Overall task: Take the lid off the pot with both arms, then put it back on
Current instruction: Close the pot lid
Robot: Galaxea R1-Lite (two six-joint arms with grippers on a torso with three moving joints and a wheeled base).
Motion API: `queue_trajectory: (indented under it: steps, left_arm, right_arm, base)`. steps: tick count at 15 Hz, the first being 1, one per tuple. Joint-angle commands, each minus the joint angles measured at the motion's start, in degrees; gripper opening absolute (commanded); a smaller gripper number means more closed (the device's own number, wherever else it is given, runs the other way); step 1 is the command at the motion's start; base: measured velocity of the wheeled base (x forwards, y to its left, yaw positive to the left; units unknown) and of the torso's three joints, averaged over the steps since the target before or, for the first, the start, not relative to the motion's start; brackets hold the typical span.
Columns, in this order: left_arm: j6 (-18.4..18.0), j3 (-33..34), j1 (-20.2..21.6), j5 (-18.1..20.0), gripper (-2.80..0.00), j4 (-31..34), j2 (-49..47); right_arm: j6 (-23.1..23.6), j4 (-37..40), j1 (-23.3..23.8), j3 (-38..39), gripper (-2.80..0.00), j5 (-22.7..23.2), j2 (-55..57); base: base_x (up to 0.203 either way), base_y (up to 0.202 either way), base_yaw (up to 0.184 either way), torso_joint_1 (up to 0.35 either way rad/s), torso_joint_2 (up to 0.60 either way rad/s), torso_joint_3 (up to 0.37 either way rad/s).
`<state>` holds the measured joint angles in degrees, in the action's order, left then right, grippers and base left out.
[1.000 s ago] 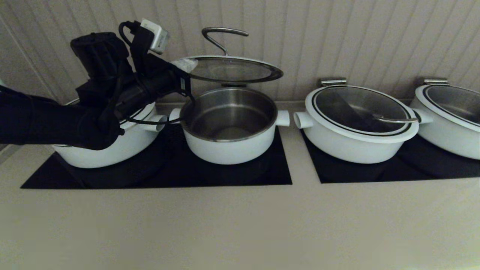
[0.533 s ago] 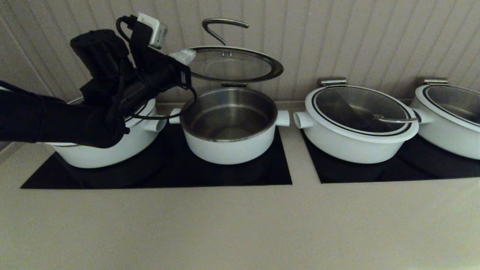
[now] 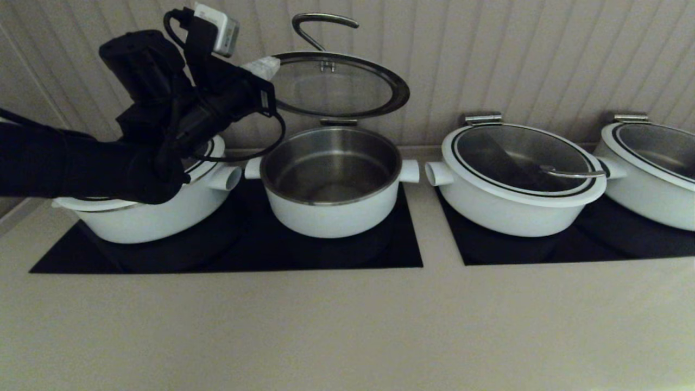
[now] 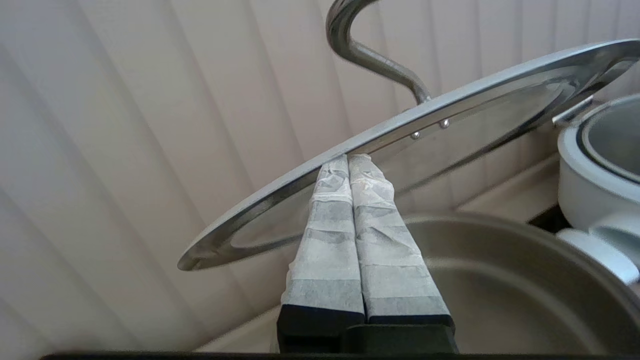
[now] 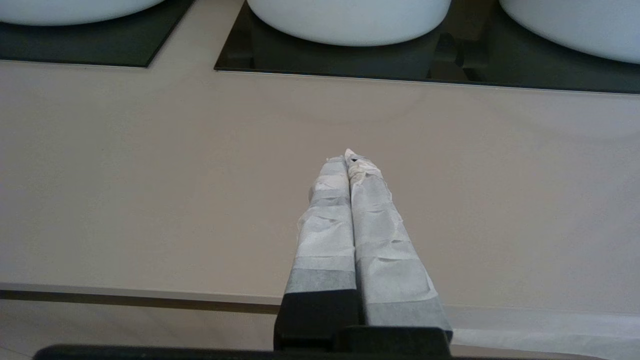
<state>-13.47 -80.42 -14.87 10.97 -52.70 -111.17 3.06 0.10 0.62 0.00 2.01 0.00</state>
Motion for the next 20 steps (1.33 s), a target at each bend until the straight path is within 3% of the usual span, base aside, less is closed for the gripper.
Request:
queue_trajectory:
  steps: [1,14,20]
  left_arm:
    - [-0.1,-1.0,0.2,0.0,-2.8,-0.6,-0.6]
    - [-0.1,-4.7,0.5,-1.6,-2.8,-1.1,-3.0]
    - [-0.1,-4.8,2.9,-1.9,-2.8,-1.2,-2.1]
  right_arm:
    - [0.0,0.0,0.0,0.0,-2.8,0.0,0.1]
    - [0.0,0.0,0.0,0.0,-2.8,0.0,0.1]
    - [0.0,0.0,0.0,0.0,-2.8,0.0,0.1]
  base:
    - [0.0,0.0,0.0,0.0,0.0,0.0]
    - [0.0,0.0,0.0,0.0,0.0,0.0]
    - [0.0,0.0,0.0,0.0,0.0,0.0]
